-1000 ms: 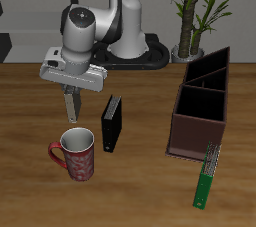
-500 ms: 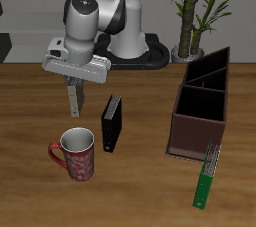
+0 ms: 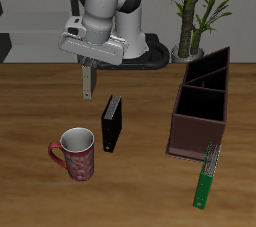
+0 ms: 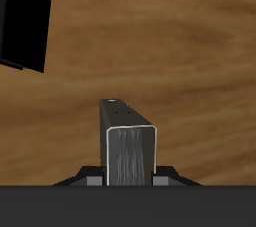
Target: Place the yellow book into the left desk caddy's back compartment
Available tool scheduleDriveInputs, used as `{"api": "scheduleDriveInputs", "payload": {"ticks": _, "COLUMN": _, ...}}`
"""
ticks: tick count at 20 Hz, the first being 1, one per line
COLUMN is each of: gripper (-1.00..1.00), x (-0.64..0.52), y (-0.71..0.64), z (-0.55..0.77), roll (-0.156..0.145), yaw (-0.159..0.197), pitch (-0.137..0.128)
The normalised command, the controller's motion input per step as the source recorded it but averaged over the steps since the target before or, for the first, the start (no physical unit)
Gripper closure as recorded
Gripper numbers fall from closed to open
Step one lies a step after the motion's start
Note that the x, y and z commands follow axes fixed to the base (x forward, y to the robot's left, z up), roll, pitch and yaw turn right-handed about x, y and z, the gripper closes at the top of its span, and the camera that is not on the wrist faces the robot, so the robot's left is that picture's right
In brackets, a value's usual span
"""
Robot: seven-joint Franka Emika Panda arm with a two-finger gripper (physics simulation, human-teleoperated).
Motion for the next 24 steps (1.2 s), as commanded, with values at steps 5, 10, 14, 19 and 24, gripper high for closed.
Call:
{"api": "scheduleDriveInputs", "payload": {"ticks": 5, "gripper": 1.00, "x": -0.18, "y": 0.48, "z": 0.18, "roll": -0.009, "yaw": 0.020, "pitch": 0.026}}
{"api": "scheduleDriveInputs", "payload": {"ticks": 10, "gripper": 1.00, "x": -0.13, "y": 0.35, "z": 0.19, "roll": 0.038, "yaw": -0.027, "pitch": -0.002}}
{"api": "scheduleDriveInputs", "payload": {"ticks": 14, "gripper": 1.00, "x": -0.11, "y": 0.39, "z": 0.14, "roll": -0.001, "yaw": 0.016, "pitch": -0.017}}
{"api": "scheduleDriveInputs", "payload": {"ticks": 19, "gripper": 1.00, "x": -0.10, "y": 0.52, "z": 0.16, "roll": 0.067, "yaw": -0.012, "pitch": -0.019}}
{"api": "scheduleDriveInputs", "payload": {"ticks": 24, "gripper": 1.00, "x": -0.10, "y": 0.39, "z": 0.18, "roll": 0.005, "yaw": -0.016, "pitch": -0.026}}
